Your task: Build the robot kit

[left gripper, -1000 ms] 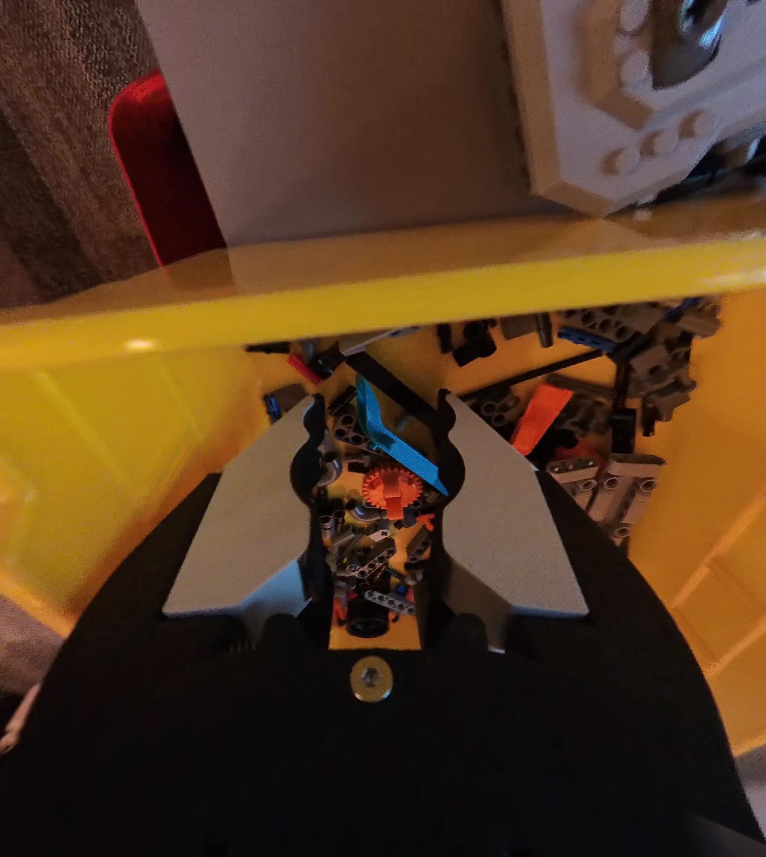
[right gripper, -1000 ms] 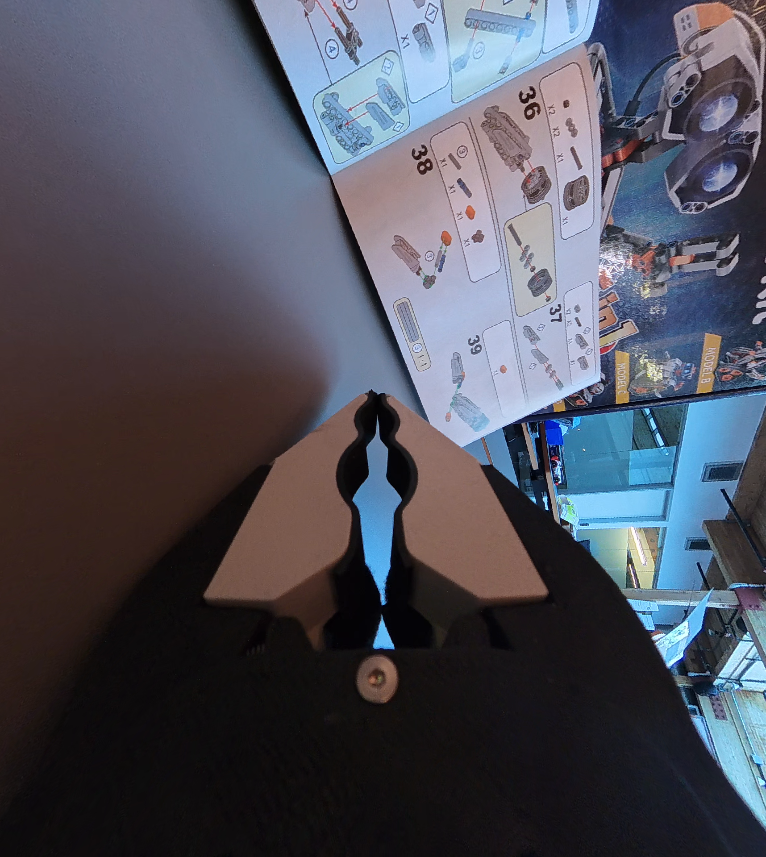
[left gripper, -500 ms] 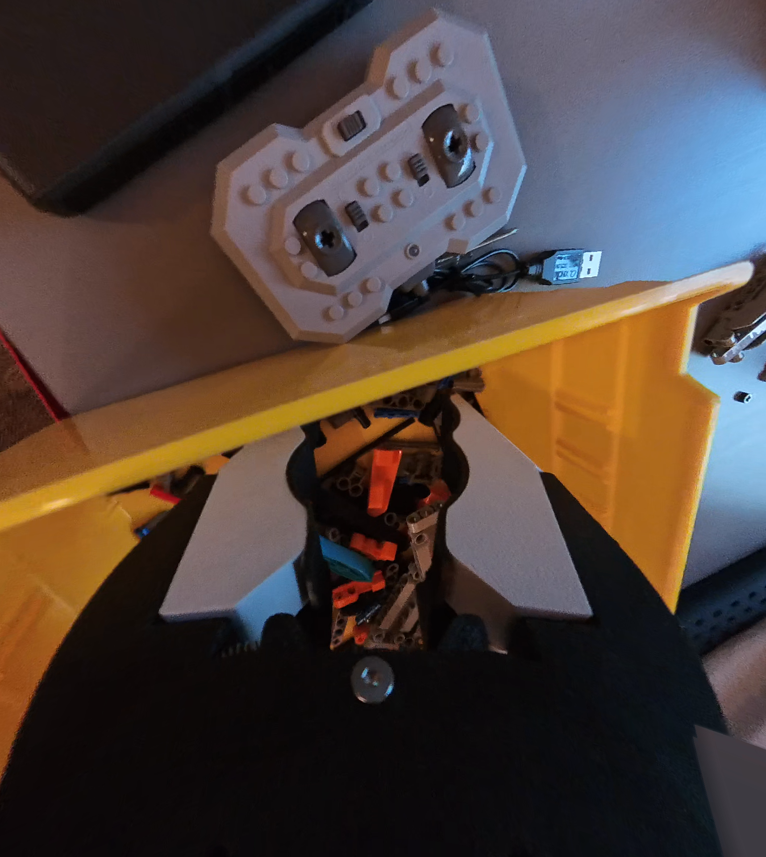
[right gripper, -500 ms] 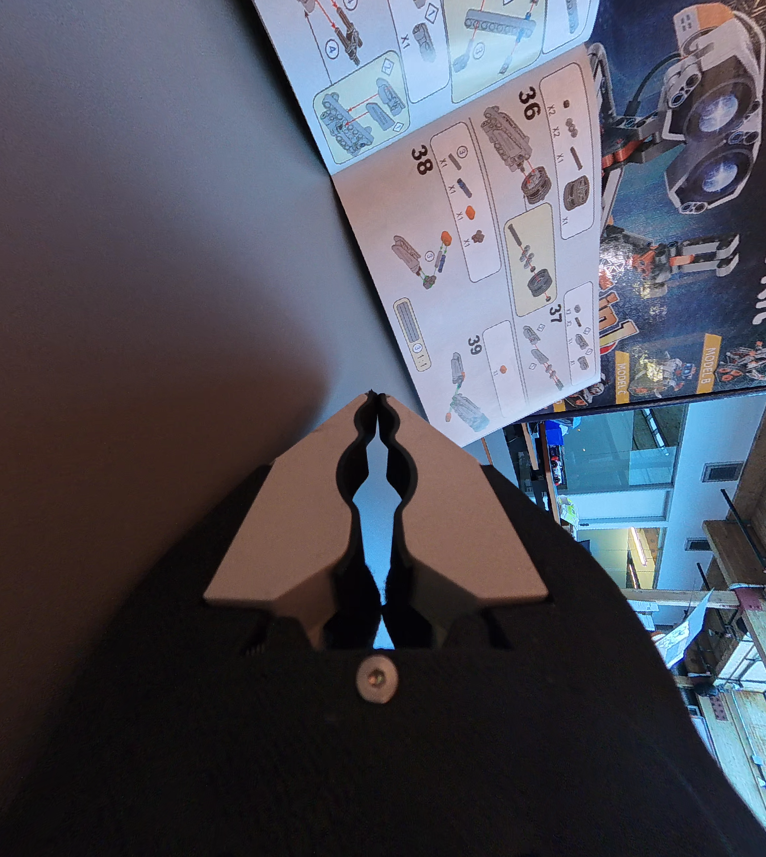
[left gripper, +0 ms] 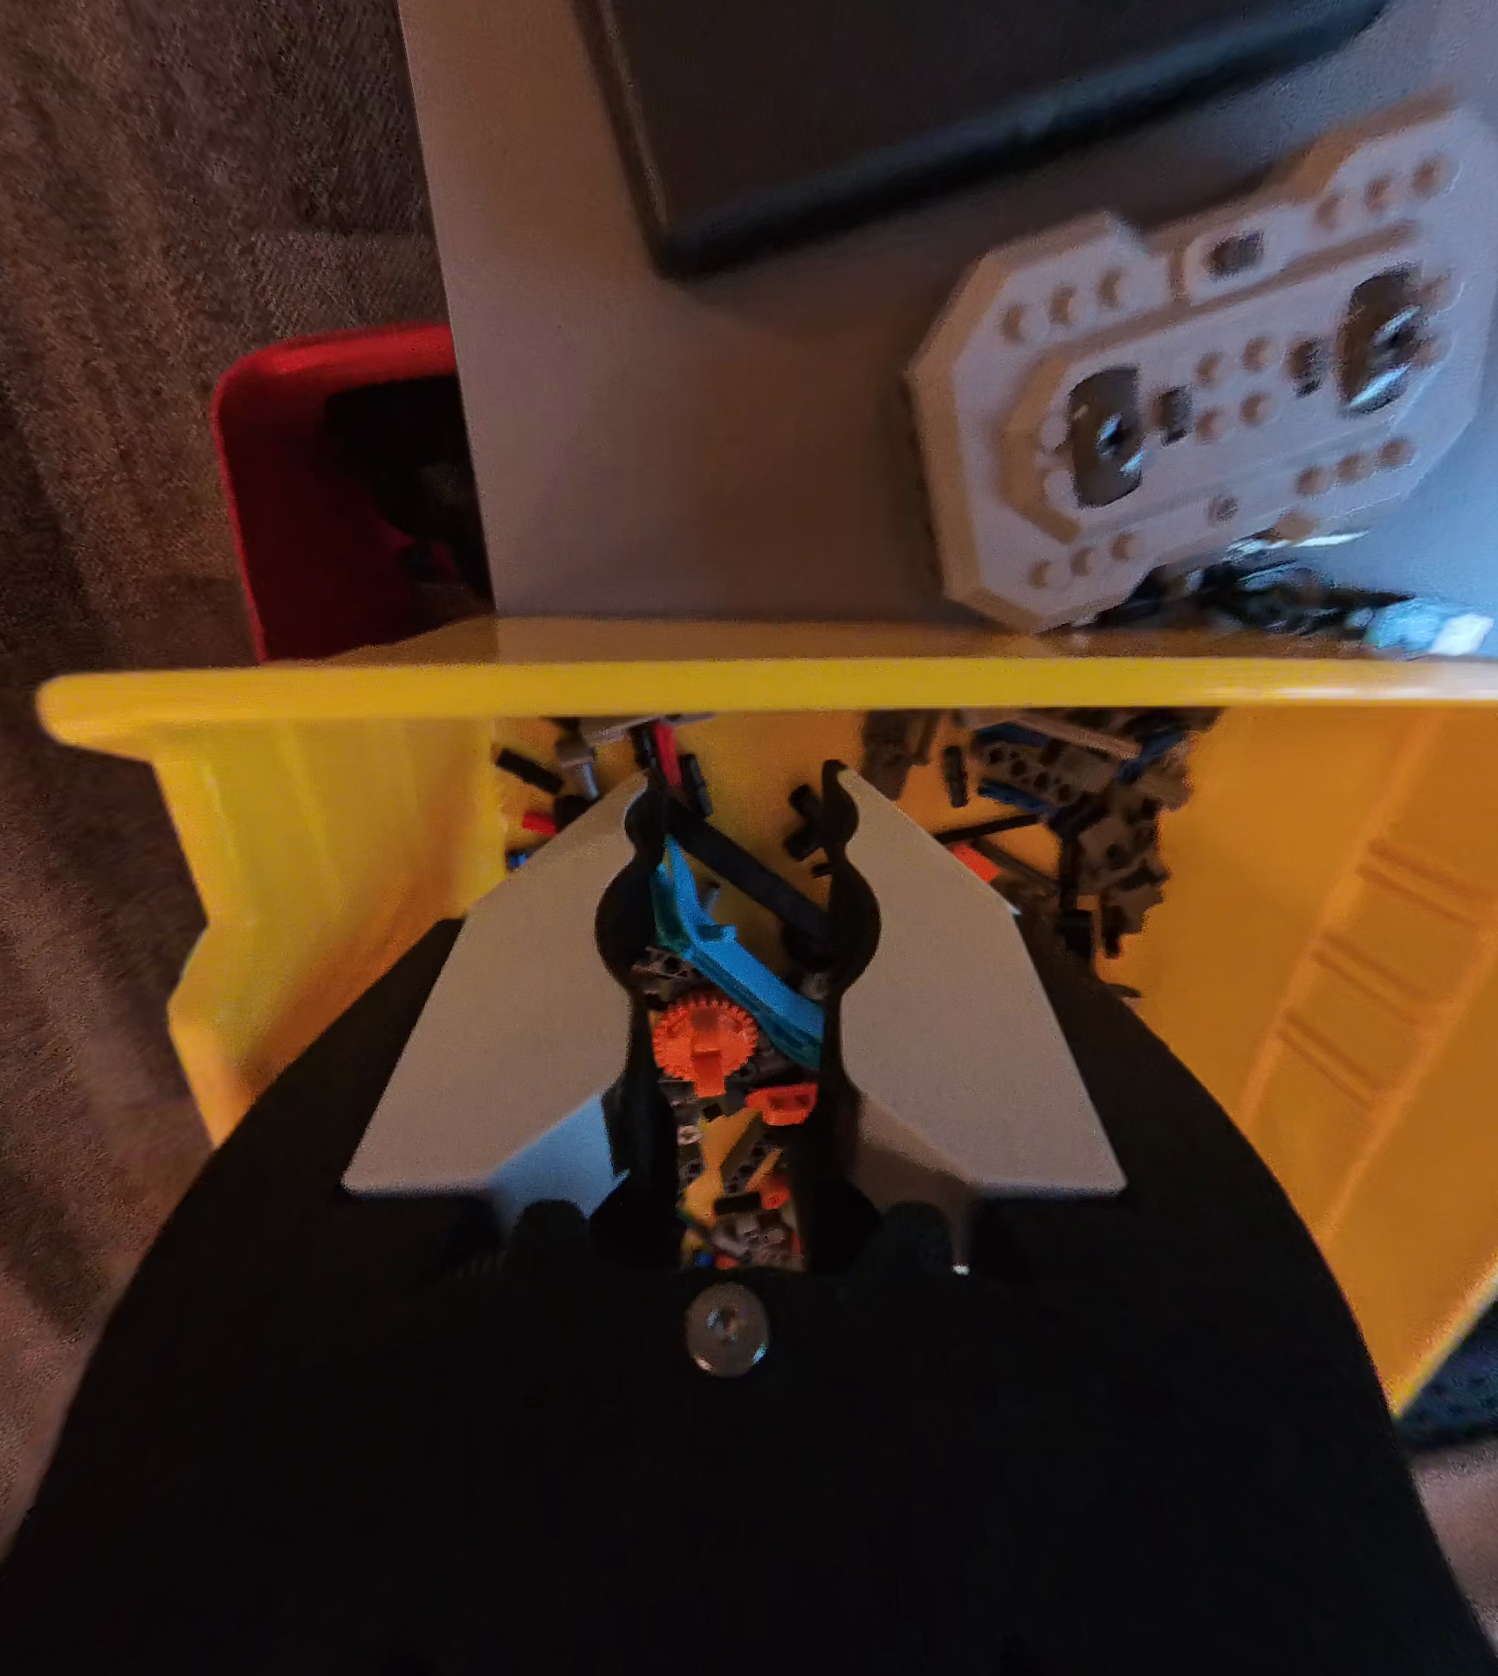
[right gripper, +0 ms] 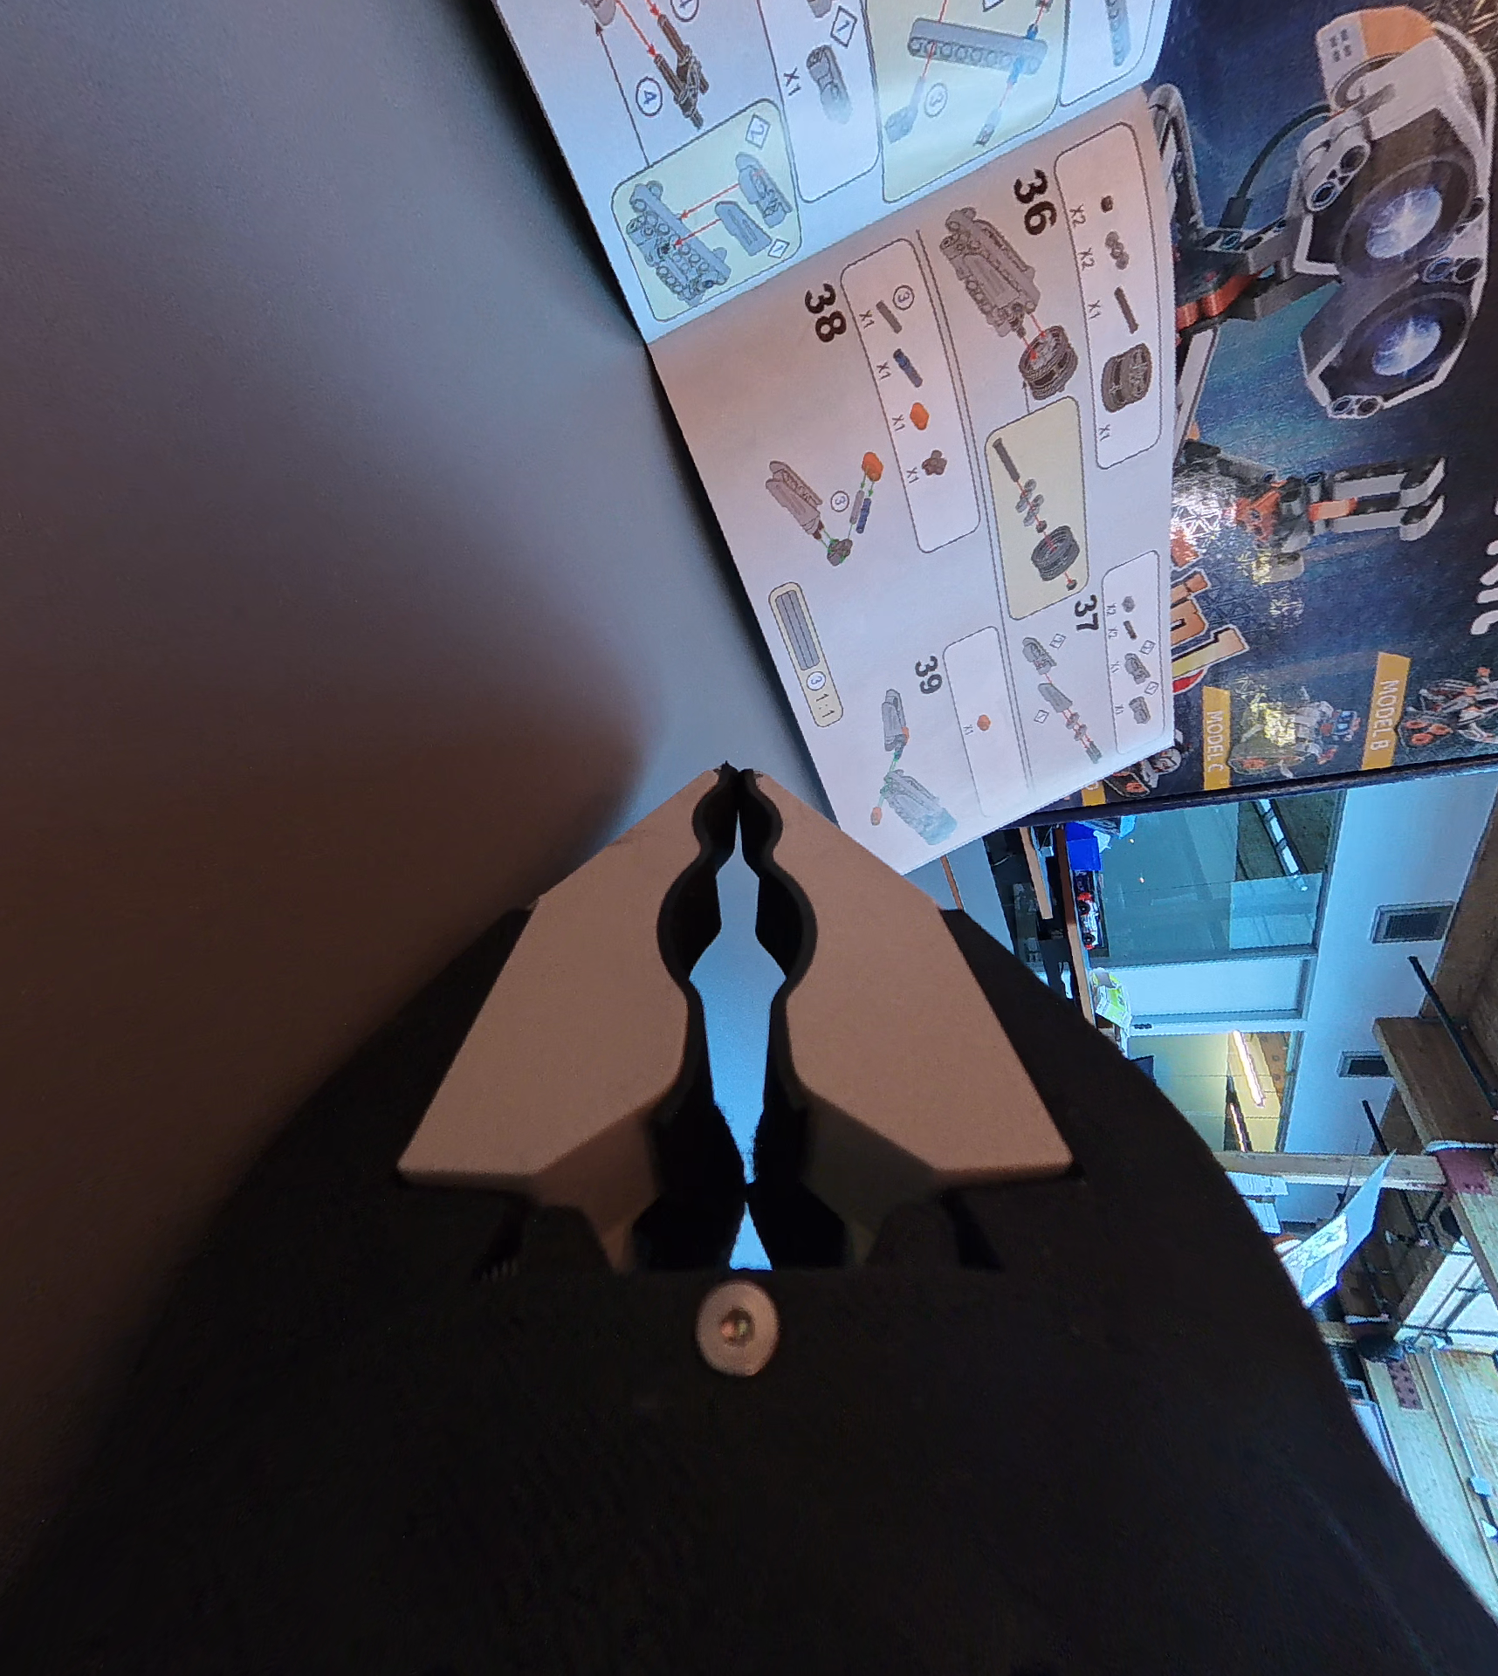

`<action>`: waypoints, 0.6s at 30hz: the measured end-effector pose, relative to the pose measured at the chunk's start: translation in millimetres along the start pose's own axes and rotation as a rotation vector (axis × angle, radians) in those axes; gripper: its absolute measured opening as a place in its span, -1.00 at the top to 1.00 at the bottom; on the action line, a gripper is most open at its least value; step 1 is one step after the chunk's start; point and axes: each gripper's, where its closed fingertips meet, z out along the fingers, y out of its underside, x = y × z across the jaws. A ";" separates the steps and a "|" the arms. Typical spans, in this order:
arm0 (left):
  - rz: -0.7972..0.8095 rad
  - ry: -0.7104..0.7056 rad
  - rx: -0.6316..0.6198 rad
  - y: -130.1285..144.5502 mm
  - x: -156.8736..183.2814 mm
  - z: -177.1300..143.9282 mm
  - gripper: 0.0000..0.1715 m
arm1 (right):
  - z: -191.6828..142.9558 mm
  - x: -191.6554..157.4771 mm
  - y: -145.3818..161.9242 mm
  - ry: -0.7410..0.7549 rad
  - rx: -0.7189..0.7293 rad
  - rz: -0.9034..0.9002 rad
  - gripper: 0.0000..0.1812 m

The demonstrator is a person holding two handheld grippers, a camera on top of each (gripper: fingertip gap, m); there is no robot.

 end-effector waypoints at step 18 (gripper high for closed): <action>0.559 0.129 -0.114 24.8 78.6 17.2 0.66 | 0.1 0.2 0.0 0.001 0.001 0.000 1.00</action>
